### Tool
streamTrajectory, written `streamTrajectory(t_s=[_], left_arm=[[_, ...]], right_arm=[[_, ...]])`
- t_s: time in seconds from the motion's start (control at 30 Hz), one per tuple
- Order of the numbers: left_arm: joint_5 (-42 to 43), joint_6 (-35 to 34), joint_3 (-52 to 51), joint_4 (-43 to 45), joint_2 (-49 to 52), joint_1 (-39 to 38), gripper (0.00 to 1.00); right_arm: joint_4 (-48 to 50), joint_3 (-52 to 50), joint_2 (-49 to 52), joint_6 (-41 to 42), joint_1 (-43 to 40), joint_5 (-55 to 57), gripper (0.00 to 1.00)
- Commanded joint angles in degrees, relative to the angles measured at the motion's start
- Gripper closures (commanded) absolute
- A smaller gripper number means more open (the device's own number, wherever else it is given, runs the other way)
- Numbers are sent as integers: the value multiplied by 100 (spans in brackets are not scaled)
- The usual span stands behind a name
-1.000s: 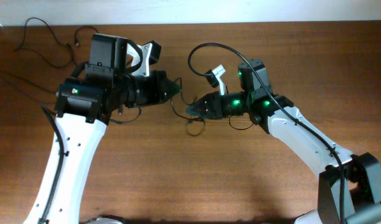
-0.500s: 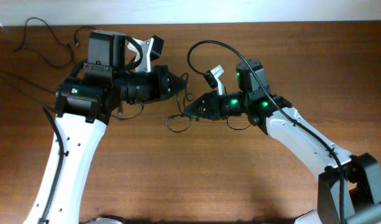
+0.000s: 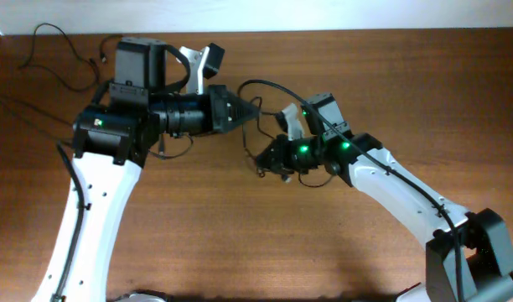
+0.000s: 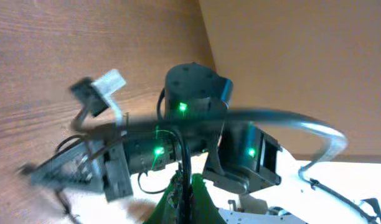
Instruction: Untangle cables
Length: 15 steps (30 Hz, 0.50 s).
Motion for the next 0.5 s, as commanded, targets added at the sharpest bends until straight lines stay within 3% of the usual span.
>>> streamTrajectory(t_s=[0.0, 0.07, 0.13, 0.23, 0.3, 0.4, 0.47], left_arm=[[866, -20, -4, -11, -4, 494, 100], [1137, 98, -4, -61, -4, 841, 100], [813, 232, -4, -120, -4, 1073, 100], [-1038, 225, -4, -629, -4, 1172, 100], [-2645, 42, -4, -1123, -4, 1172, 100], [-3270, -31, -4, -1421, -2, 1169, 100], [-3143, -31, -4, -1427, -2, 1169, 100]], right_arm=[[-815, 9, -74, -61, -404, 1888, 96], [-1233, 9, -74, -221, -756, 2081, 96], [-1290, 11, -76, -542, -1029, 1685, 96], [-1397, 11, -76, -706, -1303, 1388, 96], [-1665, 13, -76, -680, -1482, 2002, 96], [-1976, 13, -76, -317, -1526, 2581, 96], [-1884, 17, -76, -444, -1526, 2037, 96]])
